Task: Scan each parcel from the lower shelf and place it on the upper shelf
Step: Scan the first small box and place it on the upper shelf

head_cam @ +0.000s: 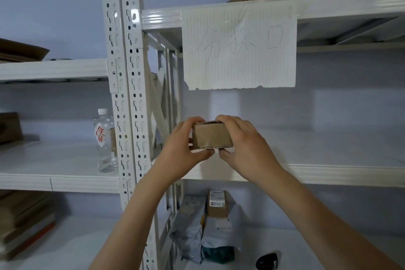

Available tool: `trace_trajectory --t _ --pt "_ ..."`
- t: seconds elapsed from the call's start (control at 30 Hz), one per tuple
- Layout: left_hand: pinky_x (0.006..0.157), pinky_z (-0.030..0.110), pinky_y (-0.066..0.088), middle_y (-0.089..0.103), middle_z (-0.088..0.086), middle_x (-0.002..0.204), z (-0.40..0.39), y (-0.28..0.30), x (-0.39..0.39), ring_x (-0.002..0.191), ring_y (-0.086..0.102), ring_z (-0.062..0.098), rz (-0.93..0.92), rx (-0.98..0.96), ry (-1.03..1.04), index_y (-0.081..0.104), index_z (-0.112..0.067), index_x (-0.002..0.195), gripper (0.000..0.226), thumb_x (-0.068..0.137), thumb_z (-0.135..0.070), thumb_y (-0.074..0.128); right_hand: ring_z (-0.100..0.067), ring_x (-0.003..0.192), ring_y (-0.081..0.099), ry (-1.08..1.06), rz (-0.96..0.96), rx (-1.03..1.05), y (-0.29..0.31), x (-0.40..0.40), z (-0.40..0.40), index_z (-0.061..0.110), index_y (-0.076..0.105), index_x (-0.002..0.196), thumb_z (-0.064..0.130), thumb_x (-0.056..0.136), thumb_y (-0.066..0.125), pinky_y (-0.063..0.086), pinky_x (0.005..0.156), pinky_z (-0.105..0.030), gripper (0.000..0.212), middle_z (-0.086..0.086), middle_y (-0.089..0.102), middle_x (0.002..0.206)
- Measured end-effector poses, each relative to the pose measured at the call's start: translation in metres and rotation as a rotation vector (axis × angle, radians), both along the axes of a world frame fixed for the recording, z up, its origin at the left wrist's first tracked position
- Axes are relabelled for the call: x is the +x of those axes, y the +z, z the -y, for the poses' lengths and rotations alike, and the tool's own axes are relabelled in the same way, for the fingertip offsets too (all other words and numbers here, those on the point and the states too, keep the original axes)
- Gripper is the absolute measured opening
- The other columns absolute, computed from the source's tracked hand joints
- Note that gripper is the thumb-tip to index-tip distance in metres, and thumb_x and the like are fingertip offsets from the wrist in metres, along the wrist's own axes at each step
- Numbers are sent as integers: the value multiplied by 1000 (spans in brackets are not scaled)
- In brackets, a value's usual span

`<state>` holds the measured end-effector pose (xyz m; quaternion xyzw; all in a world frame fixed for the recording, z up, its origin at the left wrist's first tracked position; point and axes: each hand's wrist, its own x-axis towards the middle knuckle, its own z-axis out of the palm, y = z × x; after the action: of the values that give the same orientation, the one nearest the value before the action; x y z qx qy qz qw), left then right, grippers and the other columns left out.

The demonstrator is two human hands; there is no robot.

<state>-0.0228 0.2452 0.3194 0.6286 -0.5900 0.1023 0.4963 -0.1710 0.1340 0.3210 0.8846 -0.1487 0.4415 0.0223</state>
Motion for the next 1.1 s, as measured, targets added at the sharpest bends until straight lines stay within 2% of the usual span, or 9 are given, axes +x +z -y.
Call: trace_trajectory --t 0.07,0.17,0.23,0.33,0.43,0.57,0.73,0.9,1.1 --pt "84 12 54 51 -5 125 14 -3 6 98 63 6 -17 -17 1 45 -35 129 67 74 -31 83 -19 115 50 -21 11 -3 0 13 11 29 36 143 21 83 74 53 85 -33 71 7 44 143" --pt "91 26 57 49 -5 128 31 -9 22 101 62 6 -57 -10 13 42 -38 131 68 75 -39 81 -22 109 59 -28 13 16 -1 34 27 28 36 142 21 84 74 55 84 -34 71 6 43 144" --pt "90 23 56 51 -3 128 40 -11 34 101 63 5 -94 -8 10 41 -37 133 65 79 -39 78 -24 105 62 -30 2 27 -3 49 36 28 36 142 20 84 73 56 83 -35 70 6 42 145" --pt "78 12 53 57 -1 123 50 -14 54 97 65 4 -106 2 22 40 -33 134 56 87 -34 71 -26 102 64 -40 -19 47 -9 71 46 28 34 144 19 86 71 55 84 -36 69 5 41 147" --pt "76 14 51 60 -2 118 53 -22 77 96 66 7 -54 52 63 37 -33 135 54 90 -36 67 -26 104 63 1 -46 85 -20 94 52 28 34 144 20 88 71 54 88 -34 67 3 42 146" --pt "83 25 55 62 -3 114 47 -32 106 97 65 10 38 95 103 36 -37 134 50 92 -40 63 -23 111 61 44 -61 134 -32 120 52 29 33 143 24 87 72 54 91 -33 69 3 44 144" --pt "88 35 56 60 2 119 44 -48 127 101 64 17 64 89 106 31 -39 137 53 92 -40 60 -16 118 55 64 -85 182 -42 136 44 29 30 146 32 88 71 47 95 -24 71 9 40 147" --pt "81 26 54 57 1 119 45 -55 143 94 64 14 61 74 82 29 -38 138 54 93 -39 60 -17 115 58 61 -80 166 -48 150 42 26 37 145 37 85 73 51 96 -32 71 9 43 144" --pt "78 22 48 55 -3 114 43 -62 145 92 56 10 64 53 96 31 -35 138 55 92 -35 61 -21 110 61 98 -70 133 -56 156 43 25 41 141 37 83 75 55 91 -39 68 7 44 142"
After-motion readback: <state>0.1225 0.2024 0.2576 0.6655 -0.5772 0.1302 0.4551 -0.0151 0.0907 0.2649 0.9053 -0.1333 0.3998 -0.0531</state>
